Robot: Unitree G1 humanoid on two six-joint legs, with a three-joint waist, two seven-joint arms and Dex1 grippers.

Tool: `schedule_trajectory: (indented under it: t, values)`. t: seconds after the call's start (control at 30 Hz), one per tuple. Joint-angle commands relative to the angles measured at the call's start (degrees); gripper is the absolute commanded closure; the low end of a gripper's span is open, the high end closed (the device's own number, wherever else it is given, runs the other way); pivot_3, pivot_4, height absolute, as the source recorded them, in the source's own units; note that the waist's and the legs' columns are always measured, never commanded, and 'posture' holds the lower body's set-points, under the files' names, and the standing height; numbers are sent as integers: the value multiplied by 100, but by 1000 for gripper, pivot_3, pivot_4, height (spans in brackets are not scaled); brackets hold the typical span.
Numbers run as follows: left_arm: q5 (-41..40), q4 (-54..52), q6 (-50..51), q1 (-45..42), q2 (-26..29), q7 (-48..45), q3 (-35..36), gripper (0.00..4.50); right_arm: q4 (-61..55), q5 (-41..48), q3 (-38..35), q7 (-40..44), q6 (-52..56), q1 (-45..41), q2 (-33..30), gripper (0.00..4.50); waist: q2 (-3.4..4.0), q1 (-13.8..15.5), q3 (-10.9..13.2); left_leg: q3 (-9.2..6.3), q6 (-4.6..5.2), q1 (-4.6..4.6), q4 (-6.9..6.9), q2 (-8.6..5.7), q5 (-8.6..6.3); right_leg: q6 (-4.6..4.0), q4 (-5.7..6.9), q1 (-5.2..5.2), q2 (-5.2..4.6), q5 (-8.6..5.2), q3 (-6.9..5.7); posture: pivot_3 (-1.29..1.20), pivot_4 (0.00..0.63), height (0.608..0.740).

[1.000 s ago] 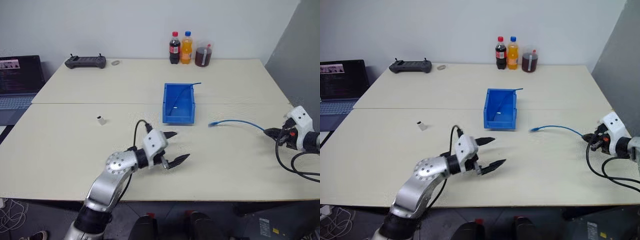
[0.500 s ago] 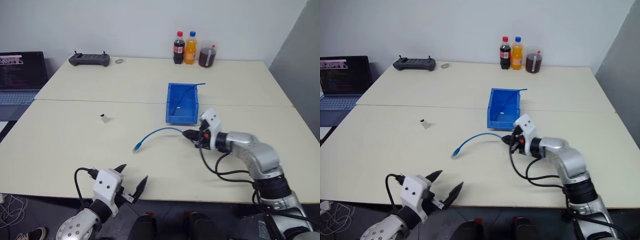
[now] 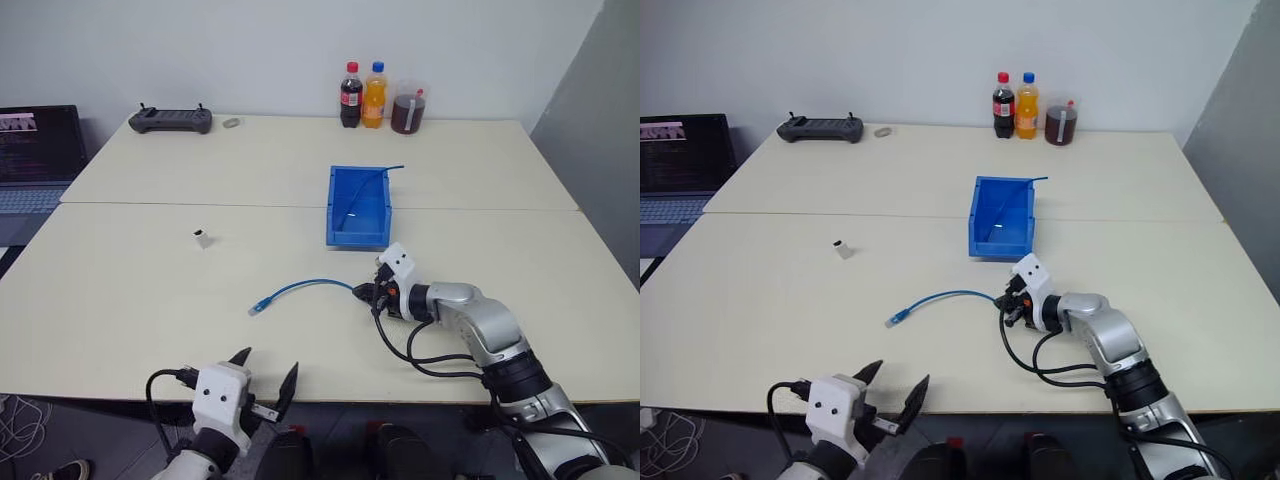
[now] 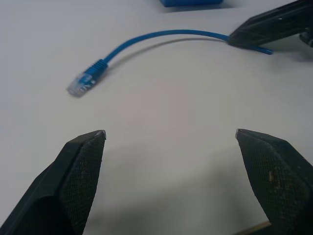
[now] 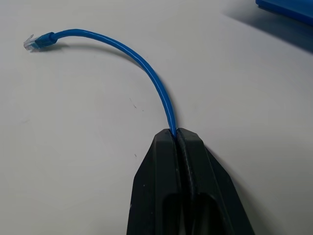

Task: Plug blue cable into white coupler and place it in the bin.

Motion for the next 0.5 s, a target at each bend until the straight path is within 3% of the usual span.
schedule_trajectory:
  t: [0.03,0.1,0.2,0.5]
  values:
    - [-342,-338,98,-30,181,-174,186,0,26,-43,-18,82,-229,-169,54,4450,-1,-1,0,-1,0,0,0,1,0,0,0,0,1,0,-1,0,150,740]
    - [-448,-343,201,-158,226,-104,400,0,48,-13,-38,118,-236,-183,74,4450,0,-1,1,-2,0,0,0,1,0,-1,1,0,1,-1,-2,0,150,740]
    - [-511,-338,299,-294,264,-31,570,0,15,71,-127,142,-158,-151,74,3918,0,3,0,-2,0,0,0,1,0,-1,1,0,1,-1,-3,0,150,740]
    - [-528,-320,645,-683,214,155,506,0,-778,448,-454,291,316,248,-258,1841,-1,13,0,-3,0,-2,0,-1,0,-4,0,1,0,1,-2,0,150,740]
